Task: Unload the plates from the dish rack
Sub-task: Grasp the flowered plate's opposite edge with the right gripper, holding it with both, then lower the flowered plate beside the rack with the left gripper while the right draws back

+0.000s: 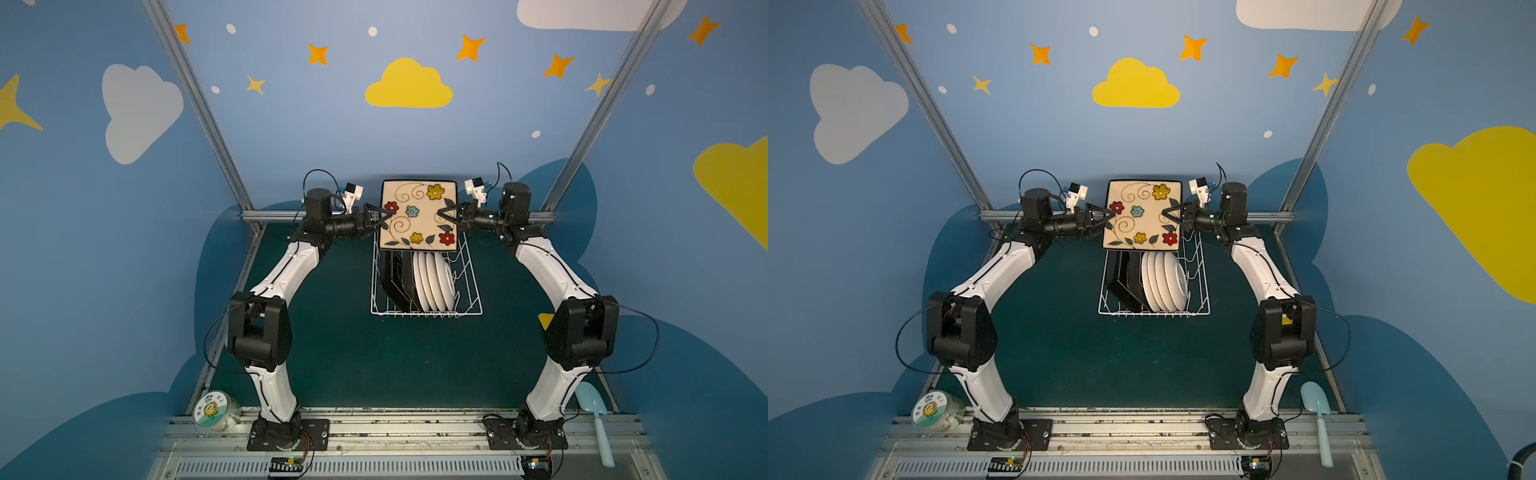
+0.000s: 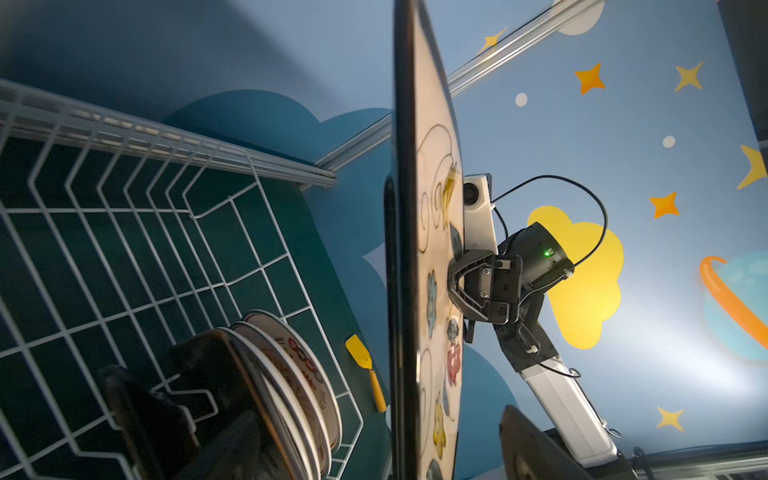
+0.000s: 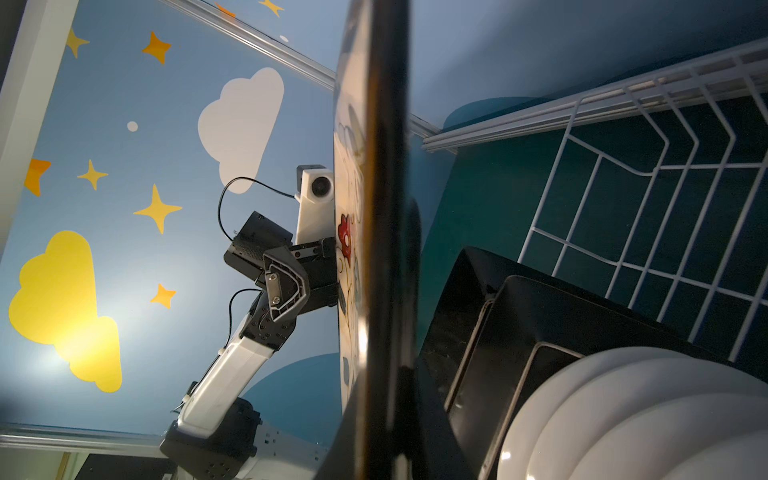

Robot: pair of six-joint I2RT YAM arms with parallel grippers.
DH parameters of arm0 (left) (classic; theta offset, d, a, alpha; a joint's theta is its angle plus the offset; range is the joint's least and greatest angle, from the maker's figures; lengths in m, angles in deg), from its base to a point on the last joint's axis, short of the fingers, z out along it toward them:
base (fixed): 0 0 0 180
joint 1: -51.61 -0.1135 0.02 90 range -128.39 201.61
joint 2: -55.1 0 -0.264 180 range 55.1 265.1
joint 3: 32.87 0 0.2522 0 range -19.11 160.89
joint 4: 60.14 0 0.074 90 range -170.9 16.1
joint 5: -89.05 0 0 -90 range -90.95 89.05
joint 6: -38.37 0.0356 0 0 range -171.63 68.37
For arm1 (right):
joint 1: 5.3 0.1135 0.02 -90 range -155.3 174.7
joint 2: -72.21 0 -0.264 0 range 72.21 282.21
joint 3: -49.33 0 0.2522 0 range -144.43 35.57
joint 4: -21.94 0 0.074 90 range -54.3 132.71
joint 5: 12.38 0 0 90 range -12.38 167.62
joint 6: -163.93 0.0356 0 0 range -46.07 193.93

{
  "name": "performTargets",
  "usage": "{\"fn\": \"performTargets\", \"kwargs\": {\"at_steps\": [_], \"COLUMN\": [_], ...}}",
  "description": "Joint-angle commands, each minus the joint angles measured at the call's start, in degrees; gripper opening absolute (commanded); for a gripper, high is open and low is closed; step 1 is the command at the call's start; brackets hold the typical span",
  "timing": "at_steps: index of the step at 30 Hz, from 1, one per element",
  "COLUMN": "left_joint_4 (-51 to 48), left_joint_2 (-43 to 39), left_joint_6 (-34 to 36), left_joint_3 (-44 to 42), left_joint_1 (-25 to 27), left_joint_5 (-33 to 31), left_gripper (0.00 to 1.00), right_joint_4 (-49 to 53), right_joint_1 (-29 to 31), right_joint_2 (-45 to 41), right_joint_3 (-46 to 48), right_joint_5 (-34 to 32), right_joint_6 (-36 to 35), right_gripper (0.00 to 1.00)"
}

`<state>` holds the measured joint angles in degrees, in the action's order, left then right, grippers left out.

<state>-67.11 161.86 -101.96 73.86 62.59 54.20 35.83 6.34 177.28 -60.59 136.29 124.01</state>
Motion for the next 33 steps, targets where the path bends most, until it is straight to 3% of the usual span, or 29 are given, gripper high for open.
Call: {"fn": "performTargets", "kwargs": {"at_steps": [1, 18, 24, 28, 33], "left_joint_4": [2.6, 1.4, 1.1, 0.9, 0.9], "left_joint_2": [1.0, 2.5, 2.4, 2.0, 1.3], "left_joint_6": [-2.2, -2.8, -2.9, -2.9, -2.9], "left_joint_3": [2.8, 2.7, 2.6, 2.6, 2.7], "left_joint_1": [1.0, 2.5, 2.4, 2.4, 2.2], "left_joint_5": [3.0, 2.6, 2.1, 1.9, 1.5], "left_gripper": [0.79, 0.22, 0.05, 0.03, 0.03], "right_joint_4": [-7.1, -6.3, -6.2, -5.3, -3.0], "right_joint_1": [0.5, 0.9, 1.0, 0.9, 0.6], "right_joint_2": [-3.9, -3.0, -2.9, -2.8, -3.6], "right_joint_3": [-1.1, -0.7, -0.1, 0.0, 0.1], "right_joint_5": [4.1, 4.4, 4.4, 4.0, 1.9], "right_joint_6": [-0.2, 0.1, 0.2, 0.0, -1.7], "right_gripper": [0.0, 0.0, 0.0, 0.0, 0.32]}}
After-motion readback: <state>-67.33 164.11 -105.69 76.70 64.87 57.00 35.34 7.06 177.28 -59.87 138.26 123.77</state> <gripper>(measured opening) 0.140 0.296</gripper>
